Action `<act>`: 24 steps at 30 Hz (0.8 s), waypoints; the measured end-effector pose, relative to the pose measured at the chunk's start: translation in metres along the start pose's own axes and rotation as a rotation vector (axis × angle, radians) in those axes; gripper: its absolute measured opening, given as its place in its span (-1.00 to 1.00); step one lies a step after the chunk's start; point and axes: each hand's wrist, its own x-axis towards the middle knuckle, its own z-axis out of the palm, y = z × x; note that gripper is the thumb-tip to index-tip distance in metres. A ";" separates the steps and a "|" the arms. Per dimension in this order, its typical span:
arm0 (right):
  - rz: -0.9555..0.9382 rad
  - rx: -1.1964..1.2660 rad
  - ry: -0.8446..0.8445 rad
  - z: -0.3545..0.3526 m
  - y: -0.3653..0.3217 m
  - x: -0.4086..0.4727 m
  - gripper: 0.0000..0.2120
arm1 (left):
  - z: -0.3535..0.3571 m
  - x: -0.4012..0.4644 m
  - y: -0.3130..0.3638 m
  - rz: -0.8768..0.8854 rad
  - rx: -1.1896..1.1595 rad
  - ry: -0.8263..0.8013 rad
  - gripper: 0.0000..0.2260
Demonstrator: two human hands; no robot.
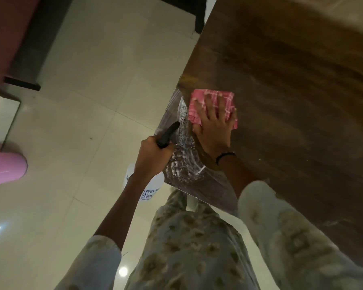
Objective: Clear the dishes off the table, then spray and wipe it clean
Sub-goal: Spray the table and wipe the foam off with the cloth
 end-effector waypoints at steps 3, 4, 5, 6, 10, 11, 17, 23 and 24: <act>-0.202 -0.003 -0.004 0.011 -0.012 -0.031 -0.50 | -0.005 0.005 -0.004 -0.018 -0.007 0.018 -0.88; -0.260 -0.024 -0.018 0.015 -0.005 -0.046 -0.49 | -0.006 0.006 -0.004 -0.019 -0.004 0.016 -0.89; -0.300 -0.048 -0.018 0.019 0.005 -0.060 -0.48 | -0.008 0.006 -0.004 -0.020 0.002 0.011 -0.90; -0.313 -0.067 -0.011 0.021 0.018 -0.072 -0.46 | -0.009 0.007 -0.004 -0.016 0.008 0.003 -0.90; -0.143 -0.109 -0.003 0.014 0.050 -0.083 -0.38 | -0.009 0.010 -0.002 0.010 0.048 -0.008 -0.84; -0.100 -0.110 -0.006 0.011 0.049 -0.077 -0.38 | -0.008 0.011 -0.001 0.012 0.056 -0.001 -0.85; 0.023 -0.064 -0.027 0.004 0.034 -0.039 -0.38 | -0.017 0.017 0.004 0.011 0.034 0.074 -0.75; 0.010 -0.057 -0.019 -0.005 0.021 0.015 -0.39 | -0.024 0.023 0.006 0.071 0.058 0.003 -0.70; 0.006 -0.054 -0.018 -0.007 0.016 0.027 -0.39 | -0.024 0.024 0.005 0.072 0.072 0.004 -0.69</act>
